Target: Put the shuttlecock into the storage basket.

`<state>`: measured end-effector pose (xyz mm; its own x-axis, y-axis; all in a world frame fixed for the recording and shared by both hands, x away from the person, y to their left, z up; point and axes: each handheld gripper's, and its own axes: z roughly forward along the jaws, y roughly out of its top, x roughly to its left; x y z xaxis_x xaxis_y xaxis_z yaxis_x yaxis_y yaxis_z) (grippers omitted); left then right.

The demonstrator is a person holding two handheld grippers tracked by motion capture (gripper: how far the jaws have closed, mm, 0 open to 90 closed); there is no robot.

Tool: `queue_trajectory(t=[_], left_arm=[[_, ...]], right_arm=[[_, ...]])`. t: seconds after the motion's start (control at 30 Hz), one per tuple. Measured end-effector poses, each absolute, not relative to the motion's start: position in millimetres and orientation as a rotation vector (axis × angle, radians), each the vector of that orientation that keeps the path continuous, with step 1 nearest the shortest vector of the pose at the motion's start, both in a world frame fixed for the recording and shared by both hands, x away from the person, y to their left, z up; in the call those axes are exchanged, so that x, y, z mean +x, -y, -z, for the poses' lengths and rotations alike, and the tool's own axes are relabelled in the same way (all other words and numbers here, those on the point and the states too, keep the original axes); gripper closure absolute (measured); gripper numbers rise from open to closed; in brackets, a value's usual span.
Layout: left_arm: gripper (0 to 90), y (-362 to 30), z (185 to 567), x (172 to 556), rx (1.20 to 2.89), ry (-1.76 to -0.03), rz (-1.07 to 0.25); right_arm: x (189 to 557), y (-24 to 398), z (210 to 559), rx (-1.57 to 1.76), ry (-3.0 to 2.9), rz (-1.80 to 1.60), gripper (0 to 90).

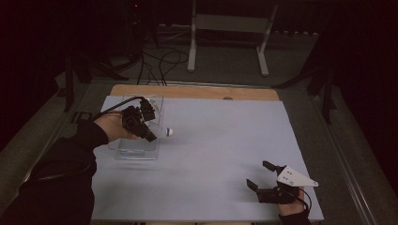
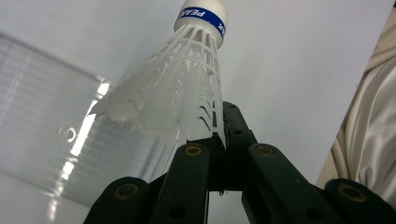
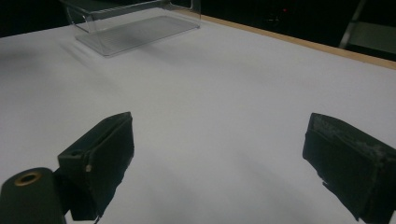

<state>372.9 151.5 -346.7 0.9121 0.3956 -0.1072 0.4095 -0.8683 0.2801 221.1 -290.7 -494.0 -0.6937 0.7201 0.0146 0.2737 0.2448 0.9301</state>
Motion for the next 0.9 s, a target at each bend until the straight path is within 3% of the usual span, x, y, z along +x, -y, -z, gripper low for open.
queue_trajectory(t=[0.8,0.9], left_arm=[[90.0,-201.5,362.9,381.3,2.777,-0.643,0.042],[90.0,-202.1,368.4,380.5,2.793,-0.586,0.02]], right_arm=[[222.7,288.8,496.4,0.917,-2.136,-1.432,9.0],[223.1,288.5,496.9,0.913,-2.139,-1.431,9.0]])
